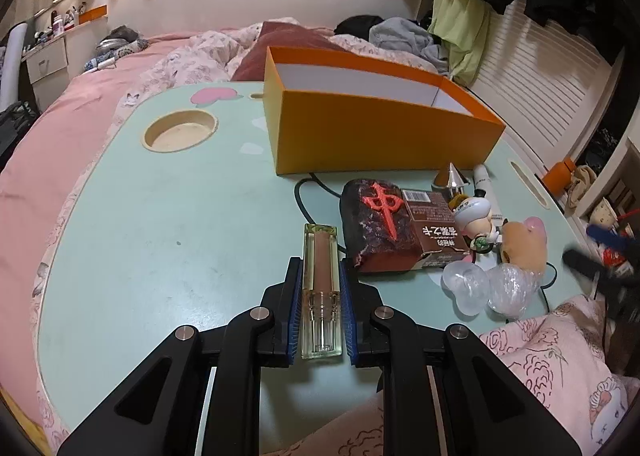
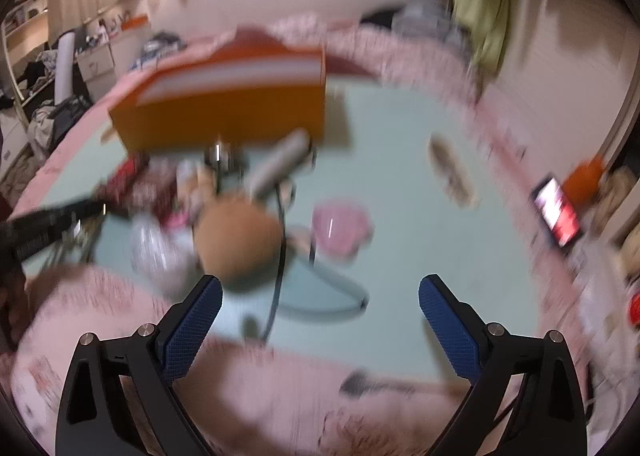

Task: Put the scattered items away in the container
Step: 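Carry the perfume bottle over the box with the left tool while the right tool grasps the white tube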

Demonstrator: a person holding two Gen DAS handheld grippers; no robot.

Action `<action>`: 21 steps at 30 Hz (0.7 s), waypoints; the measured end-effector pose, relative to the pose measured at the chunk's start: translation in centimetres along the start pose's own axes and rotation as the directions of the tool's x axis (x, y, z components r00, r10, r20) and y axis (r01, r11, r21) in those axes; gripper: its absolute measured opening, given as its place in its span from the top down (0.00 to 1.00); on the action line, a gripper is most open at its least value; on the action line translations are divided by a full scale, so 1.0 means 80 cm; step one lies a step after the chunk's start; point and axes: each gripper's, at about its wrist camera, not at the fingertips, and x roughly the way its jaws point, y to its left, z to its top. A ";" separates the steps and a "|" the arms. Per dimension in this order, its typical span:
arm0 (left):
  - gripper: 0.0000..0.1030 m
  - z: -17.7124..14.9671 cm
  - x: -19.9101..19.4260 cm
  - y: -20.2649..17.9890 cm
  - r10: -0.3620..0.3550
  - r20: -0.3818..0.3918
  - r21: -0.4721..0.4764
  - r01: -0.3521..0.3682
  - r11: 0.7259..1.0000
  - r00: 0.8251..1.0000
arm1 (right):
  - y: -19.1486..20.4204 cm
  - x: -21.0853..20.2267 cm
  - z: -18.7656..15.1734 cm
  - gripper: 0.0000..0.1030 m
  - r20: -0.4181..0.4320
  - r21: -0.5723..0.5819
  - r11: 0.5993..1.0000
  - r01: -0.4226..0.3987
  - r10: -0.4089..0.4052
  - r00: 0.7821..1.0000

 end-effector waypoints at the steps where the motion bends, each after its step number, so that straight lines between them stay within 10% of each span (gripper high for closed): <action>1: 0.82 -0.001 -0.004 -0.001 0.001 0.012 -0.001 -0.001 1.000 1.000 | 0.001 0.000 0.012 0.04 0.019 0.004 1.000 -0.023 0.023 1.000; 5: 0.82 -0.002 -0.019 -0.003 0.014 0.063 0.008 -0.015 1.000 0.998 | -0.011 0.029 0.055 0.09 -0.002 0.130 0.988 -0.085 0.086 0.996; 9: 0.82 -0.003 -0.019 -0.012 0.031 0.067 0.037 -0.034 0.999 0.997 | -0.010 0.081 0.080 0.43 -0.112 0.205 0.976 -0.069 0.093 0.989; 16: 0.82 -0.003 -0.019 -0.014 0.038 0.068 0.044 -0.041 0.998 0.997 | 0.016 0.115 0.076 0.47 -0.175 0.176 0.983 -0.055 0.086 0.981; 18: 0.82 -0.003 -0.020 -0.014 0.040 0.069 0.042 -0.043 0.998 0.997 | 0.021 0.113 0.071 0.76 -0.177 0.147 0.989 -0.030 0.056 0.983; 21: 0.82 -0.003 -0.019 -0.014 0.040 0.070 0.045 -0.044 0.998 0.997 | 0.020 0.106 0.060 0.82 -0.151 0.147 0.989 -0.027 0.050 0.987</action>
